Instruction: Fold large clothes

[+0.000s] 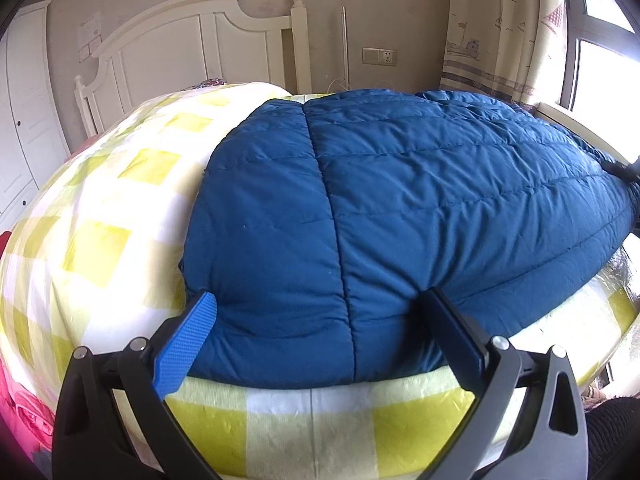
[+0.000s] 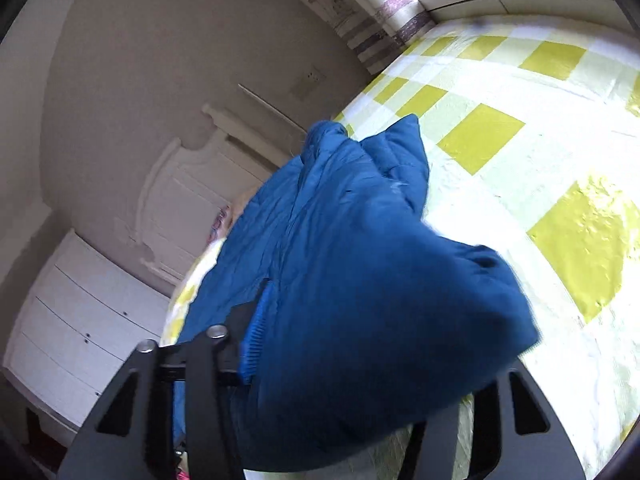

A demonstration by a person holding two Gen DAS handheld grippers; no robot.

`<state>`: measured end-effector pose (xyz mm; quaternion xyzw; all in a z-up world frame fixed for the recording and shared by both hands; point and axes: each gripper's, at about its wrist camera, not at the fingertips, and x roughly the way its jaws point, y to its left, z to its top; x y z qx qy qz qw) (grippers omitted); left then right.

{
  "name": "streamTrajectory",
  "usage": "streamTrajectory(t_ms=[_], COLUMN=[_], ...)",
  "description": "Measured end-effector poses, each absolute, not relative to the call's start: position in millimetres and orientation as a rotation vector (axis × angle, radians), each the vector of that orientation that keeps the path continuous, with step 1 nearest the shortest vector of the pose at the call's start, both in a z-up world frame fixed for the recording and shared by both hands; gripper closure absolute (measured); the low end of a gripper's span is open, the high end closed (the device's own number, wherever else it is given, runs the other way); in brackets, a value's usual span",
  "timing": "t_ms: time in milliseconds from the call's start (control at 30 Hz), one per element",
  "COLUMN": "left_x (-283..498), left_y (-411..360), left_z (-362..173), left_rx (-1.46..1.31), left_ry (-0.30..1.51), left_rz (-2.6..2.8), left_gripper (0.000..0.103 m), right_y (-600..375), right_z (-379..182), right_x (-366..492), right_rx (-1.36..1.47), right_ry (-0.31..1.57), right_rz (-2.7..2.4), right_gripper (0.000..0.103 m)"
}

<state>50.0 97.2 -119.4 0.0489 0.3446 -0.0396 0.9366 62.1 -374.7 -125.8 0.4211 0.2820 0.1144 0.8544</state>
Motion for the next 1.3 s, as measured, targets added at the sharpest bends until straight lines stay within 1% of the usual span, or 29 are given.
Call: streamTrajectory(t_ms=[33, 133, 200, 233, 300, 433, 533, 633, 733, 800, 833, 867, 900, 967, 1033, 1100, 1167, 1200, 1233, 1267, 1300], left_x=[52, 65, 73, 75, 76, 95, 149, 220, 296, 321, 322, 318, 307, 265, 226, 181, 140, 121, 110, 106, 105], left_y=[96, 97, 95, 91, 79, 30, -27, -76, -105, -114, -113, -111, -103, -78, -64, -62, -73, -72, -62, -48, -25], left_z=[-120, -118, -112, -105, -81, -29, -7, -17, -54, -78, -80, -76, -68, -45, -34, -43, -71, -88, -91, -90, -81], left_rx=[0.106, 0.107, 0.123, 0.125, 0.104, 0.169, 0.219, 0.334, 0.39, 0.404, 0.4, 0.384, 0.352, 0.283, 0.253, 0.303, 0.436, 0.503, 0.486, 0.432, 0.319], left_ry=[0.703, 0.712, 0.75, 0.779, 0.771, 0.659, 0.646, 0.694, 0.834, 0.92, 0.91, 0.887, 0.845, 0.735, 0.685, 0.68, 0.676, 0.607, 0.579, 0.613, 0.672], left_rz=[-0.077, -0.082, -0.084, -0.077, -0.147, -0.176, -0.202, -0.12, -0.015, -0.026, -0.032, -0.04, -0.054, -0.072, -0.12, -0.207, -0.268, -0.224, -0.223, -0.261, -0.354], left_gripper=[0.002, 0.002, 0.002, 0.002, 0.003, 0.003, 0.002, 0.002, 0.003, 0.002, 0.003, 0.006, 0.007, 0.007, 0.006, 0.006, 0.005, 0.005, 0.005, 0.005, 0.005], right_y=[-378, -380, -385, -389, -396, -409, -408, -402, -395, -392, -389, -386, -381, -369, -354, -339, -319, -303, -286, -265, -245], right_z=[-126, -121, -118, -118, -116, -111, -104, -91, -79, -73, -66, -61, -55, -41, -27, -12, 7, 18, 28, 37, 44], right_x=[58, 39, 25, 18, 8, -3, -7, -9, -11, -13, -12, -13, -16, -16, -16, -13, -10, -8, -5, -10, -14], right_rx=[0.898, 0.919, 0.947, 0.962, 0.982, 0.964, 0.928, 0.852, 0.8, 0.764, 0.743, 0.722, 0.698, 0.622, 0.556, 0.503, 0.442, 0.395, 0.345, 0.283, 0.219], right_ry=[0.579, 0.535, 0.513, 0.503, 0.494, 0.462, 0.45, 0.44, 0.439, 0.439, 0.438, 0.435, 0.43, 0.415, 0.397, 0.376, 0.353, 0.339, 0.33, 0.317, 0.301], right_rz=[0.254, 0.289, 0.302, 0.305, 0.298, 0.257, 0.248, 0.242, 0.24, 0.236, 0.237, 0.239, 0.24, 0.236, 0.237, 0.244, 0.263, 0.282, 0.308, 0.325, 0.339], right_gripper=[0.063, 0.065, 0.067, 0.068, 0.068, 0.068, 0.068, 0.068, 0.068, 0.068, 0.068, 0.068, 0.068, 0.068, 0.068, 0.068, 0.068, 0.068, 0.068, 0.068, 0.068])
